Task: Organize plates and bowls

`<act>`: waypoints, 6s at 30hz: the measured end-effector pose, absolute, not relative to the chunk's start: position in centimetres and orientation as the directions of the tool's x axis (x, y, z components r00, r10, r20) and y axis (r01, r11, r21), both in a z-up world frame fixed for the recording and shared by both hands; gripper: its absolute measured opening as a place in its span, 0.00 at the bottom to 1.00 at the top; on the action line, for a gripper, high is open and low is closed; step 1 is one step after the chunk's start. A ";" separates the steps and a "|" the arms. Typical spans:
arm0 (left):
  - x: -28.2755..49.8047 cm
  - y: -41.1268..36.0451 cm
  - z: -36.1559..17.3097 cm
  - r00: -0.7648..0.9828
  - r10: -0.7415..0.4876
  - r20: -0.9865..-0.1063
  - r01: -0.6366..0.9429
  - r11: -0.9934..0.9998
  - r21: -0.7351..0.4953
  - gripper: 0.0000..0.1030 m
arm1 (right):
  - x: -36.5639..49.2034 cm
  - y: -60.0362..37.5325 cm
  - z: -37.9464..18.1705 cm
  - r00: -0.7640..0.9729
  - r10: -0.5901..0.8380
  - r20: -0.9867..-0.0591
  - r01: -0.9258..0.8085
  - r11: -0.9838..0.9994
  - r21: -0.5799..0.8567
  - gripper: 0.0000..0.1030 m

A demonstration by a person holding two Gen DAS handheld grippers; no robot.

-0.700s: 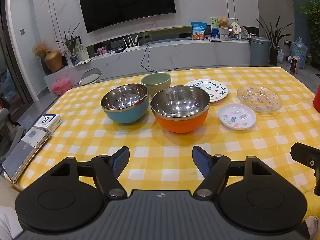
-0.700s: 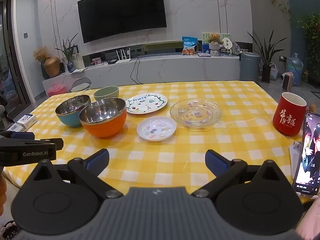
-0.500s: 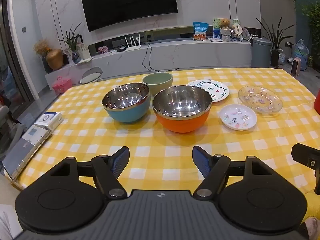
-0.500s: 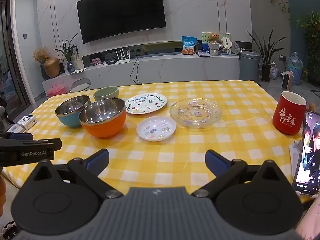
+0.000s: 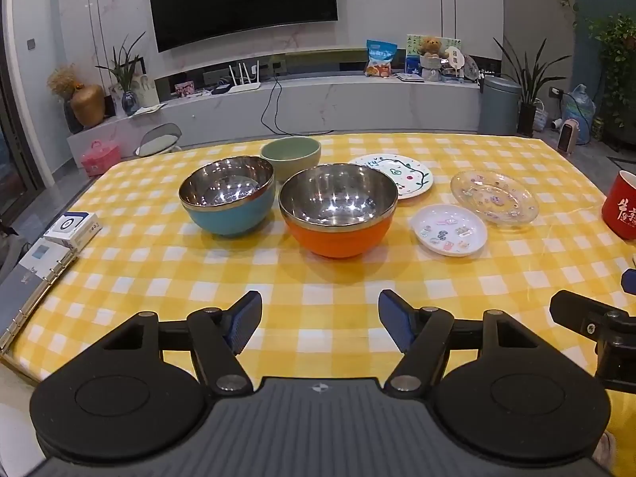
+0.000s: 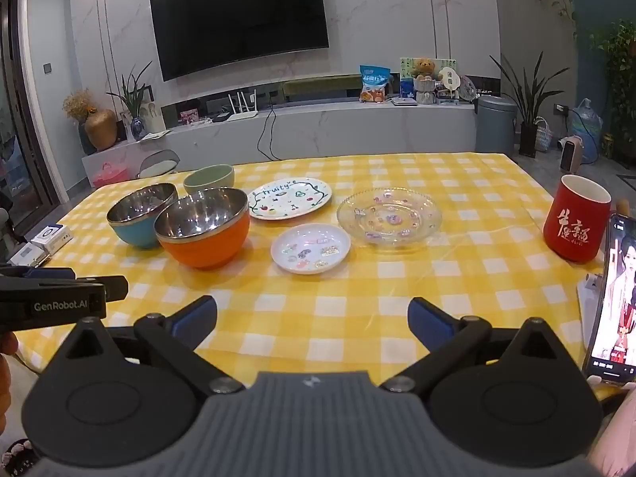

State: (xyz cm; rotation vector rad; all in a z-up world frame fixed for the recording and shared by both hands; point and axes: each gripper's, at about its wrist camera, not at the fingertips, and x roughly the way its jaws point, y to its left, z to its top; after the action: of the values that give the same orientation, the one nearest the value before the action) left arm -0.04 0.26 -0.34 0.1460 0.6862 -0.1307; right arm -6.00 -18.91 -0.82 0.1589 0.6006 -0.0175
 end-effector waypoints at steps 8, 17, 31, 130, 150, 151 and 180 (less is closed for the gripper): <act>0.1 0.3 -0.5 0.764 -0.067 -0.642 0.169 0.981 0.099 0.77 | -6.0 -18.9 -0.8 0.822 0.029 -0.568 0.063 0.988 0.143 0.97; 0.1 0.3 -0.7 0.765 -0.061 -0.641 0.164 0.981 0.103 0.77 | -5.9 -18.9 -0.9 0.820 0.028 -0.572 0.064 0.988 0.140 0.97; 0.0 0.5 -0.6 0.761 -0.063 -0.645 0.167 0.981 0.102 0.77 | -5.9 -18.9 -1.1 0.819 0.026 -0.574 0.063 0.989 0.136 0.97; 17.8 4.0 -2.9 0.605 -0.126 -0.787 0.016 0.989 -0.146 0.19 | 16.7 -12.6 -3.9 0.635 0.128 -0.761 0.183 0.933 0.310 0.13; 10.7 7.4 0.4 0.605 -0.121 -0.787 -0.010 0.987 -0.159 0.08 | 9.3 -11.1 -1.8 0.580 0.215 -0.786 0.193 0.901 0.389 0.11; 10.2 7.7 0.6 0.607 -0.126 -0.785 -0.011 0.986 -0.167 0.04 | 8.8 -10.9 -1.7 0.576 0.225 -0.786 0.186 0.900 0.394 0.11; 8.5 10.2 -1.7 0.570 -0.182 -0.801 -0.052 0.965 -0.257 0.21 | 6.9 -10.1 -2.7 0.575 0.265 -0.774 0.166 0.889 0.427 0.13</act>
State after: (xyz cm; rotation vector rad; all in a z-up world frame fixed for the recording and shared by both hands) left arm 8.54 10.24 -1.67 -0.2647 0.9646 -0.0773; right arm 6.89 -10.13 -2.67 0.4922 0.9665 0.0604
